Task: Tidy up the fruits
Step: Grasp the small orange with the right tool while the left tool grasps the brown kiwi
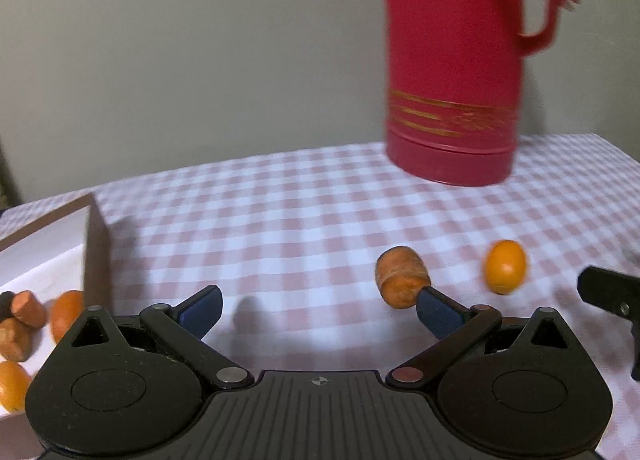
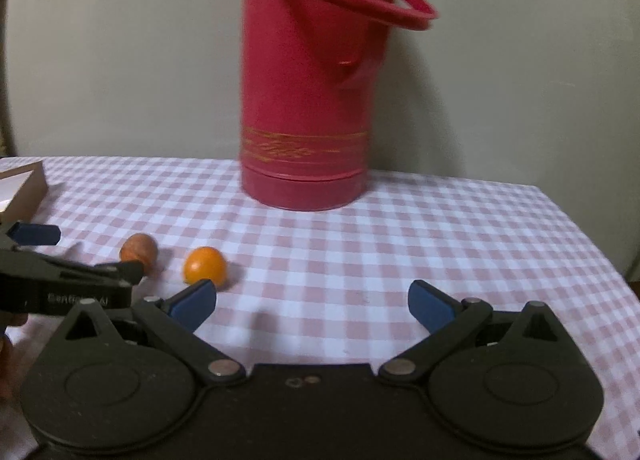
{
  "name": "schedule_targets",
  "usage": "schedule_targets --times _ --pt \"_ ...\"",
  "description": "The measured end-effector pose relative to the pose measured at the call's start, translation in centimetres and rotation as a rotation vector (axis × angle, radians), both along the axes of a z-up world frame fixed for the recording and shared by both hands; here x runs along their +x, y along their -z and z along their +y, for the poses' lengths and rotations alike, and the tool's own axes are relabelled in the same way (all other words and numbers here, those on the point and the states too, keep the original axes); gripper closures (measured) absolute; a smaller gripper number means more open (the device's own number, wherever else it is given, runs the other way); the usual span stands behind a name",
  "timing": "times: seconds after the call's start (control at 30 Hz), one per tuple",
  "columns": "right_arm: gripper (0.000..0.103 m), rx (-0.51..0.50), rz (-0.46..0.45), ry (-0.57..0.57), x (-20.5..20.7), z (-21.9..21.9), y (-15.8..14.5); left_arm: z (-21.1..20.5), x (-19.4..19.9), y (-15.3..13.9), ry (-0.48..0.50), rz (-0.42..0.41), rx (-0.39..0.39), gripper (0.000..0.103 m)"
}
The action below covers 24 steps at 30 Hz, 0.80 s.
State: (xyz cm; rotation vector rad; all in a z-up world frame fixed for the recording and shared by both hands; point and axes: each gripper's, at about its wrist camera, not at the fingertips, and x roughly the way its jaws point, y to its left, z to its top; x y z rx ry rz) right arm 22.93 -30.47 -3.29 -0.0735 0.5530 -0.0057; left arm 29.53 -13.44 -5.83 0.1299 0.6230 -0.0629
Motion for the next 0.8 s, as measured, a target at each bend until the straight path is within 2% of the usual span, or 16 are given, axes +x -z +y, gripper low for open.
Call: schedule_targets --times 0.13,0.23,0.27,0.3,0.33,0.43,0.6,0.73,0.8 --pt "0.006 0.012 0.020 -0.059 0.8 1.3 0.5 1.0 0.5 0.0 0.028 -0.005 -0.051 0.000" --pt "0.009 -0.003 0.030 -0.093 1.3 2.0 1.0 0.9 1.0 0.0 0.064 0.000 -0.059 0.002" --pt "0.012 -0.002 0.036 -0.105 1.5 2.2 1.1 0.8 1.1 0.0 0.071 0.001 -0.063 0.007" --pt "0.014 -0.002 0.041 -0.116 1.7 2.3 1.2 0.8 1.2 0.1 0.079 0.006 -0.068 0.021" --pt "0.017 -0.003 0.039 -0.121 1.8 2.4 1.3 0.7 1.4 0.2 0.082 0.019 -0.075 0.026" --pt "0.026 0.001 0.056 -0.135 2.7 2.7 1.7 0.6 1.6 0.3 0.076 0.028 -0.060 0.027" --pt "0.031 0.009 0.046 -0.148 3.7 3.1 1.8 1.1 1.9 0.3 0.048 0.019 -0.030 0.028" --pt "0.040 0.007 0.058 -0.160 4.5 3.6 1.9 1.0 1.2 0.2 0.043 0.015 -0.036 0.043" --pt "0.051 0.010 0.067 -0.165 4.8 3.8 2.0 0.5 0.3 0.2 0.043 0.006 -0.018 0.045"
